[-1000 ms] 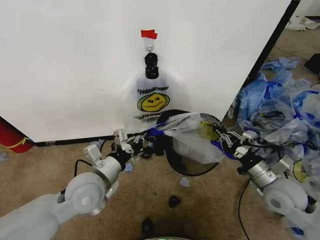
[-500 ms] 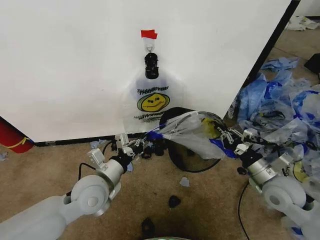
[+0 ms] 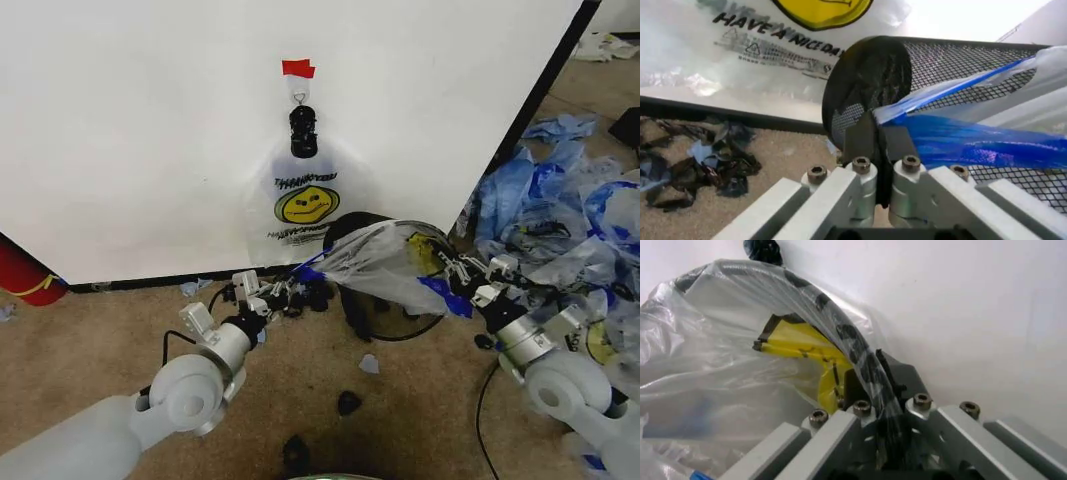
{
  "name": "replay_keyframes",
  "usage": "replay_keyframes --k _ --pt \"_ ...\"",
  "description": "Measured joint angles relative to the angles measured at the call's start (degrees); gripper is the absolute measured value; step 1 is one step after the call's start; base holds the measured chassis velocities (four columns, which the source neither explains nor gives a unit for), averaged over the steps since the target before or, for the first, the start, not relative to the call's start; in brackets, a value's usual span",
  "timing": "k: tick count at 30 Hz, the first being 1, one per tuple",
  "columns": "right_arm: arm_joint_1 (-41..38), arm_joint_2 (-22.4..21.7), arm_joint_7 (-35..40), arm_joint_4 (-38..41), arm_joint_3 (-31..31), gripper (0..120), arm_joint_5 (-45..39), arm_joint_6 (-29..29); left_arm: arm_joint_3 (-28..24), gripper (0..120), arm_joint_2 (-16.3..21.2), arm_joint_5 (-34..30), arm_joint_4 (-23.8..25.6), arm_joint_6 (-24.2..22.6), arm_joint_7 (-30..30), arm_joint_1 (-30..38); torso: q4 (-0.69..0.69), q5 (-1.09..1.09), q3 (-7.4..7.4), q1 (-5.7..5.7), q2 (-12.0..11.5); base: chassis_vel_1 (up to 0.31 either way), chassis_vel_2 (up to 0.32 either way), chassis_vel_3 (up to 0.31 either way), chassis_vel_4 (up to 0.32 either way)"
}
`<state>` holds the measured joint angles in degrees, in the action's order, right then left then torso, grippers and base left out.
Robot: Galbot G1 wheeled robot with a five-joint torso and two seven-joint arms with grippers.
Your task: Pick up the garbage bag from the wall and place it over the trash bin.
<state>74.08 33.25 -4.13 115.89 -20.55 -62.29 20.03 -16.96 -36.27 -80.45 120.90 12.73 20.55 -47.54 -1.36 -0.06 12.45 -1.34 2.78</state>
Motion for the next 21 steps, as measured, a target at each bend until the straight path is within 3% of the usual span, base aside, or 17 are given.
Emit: replay_keyframes --k 4,7,17,21 --pt "-0.03 -0.08 -0.04 -0.46 -0.01 0 0.05 -0.03 0.28 8 -0.21 -0.06 -0.37 0.07 -0.11 0.19 0.00 -0.02 0.00 0.00 0.00 0.000 0.000 0.000 0.000" --pt "-0.16 -0.18 -0.40 -1.05 0.77 0 0.80 0.00 2.19 23 0.19 -2.52 0.14 -0.05 -0.59 0.59 0.00 0.01 0.00 0.00 0.00 0.000 0.000 0.000 0.000" --pt "-1.60 0.06 -1.06 -1.99 3.47 0 2.43 0.33 4.63 55 1.41 -5.02 1.34 -0.46 0.63 0.81 0.00 0.00 0.00 0.00 0.00 0.000 0.000 0.000 0.000" --pt "-2.12 -0.15 -1.36 -2.57 4.34 0 2.94 0.69 7.02 73 2.94 -6.95 2.88 -3.00 0.76 -0.18 0.01 0.00 0.00 0.00 0.00 0.000 0.000 0.000 0.000"
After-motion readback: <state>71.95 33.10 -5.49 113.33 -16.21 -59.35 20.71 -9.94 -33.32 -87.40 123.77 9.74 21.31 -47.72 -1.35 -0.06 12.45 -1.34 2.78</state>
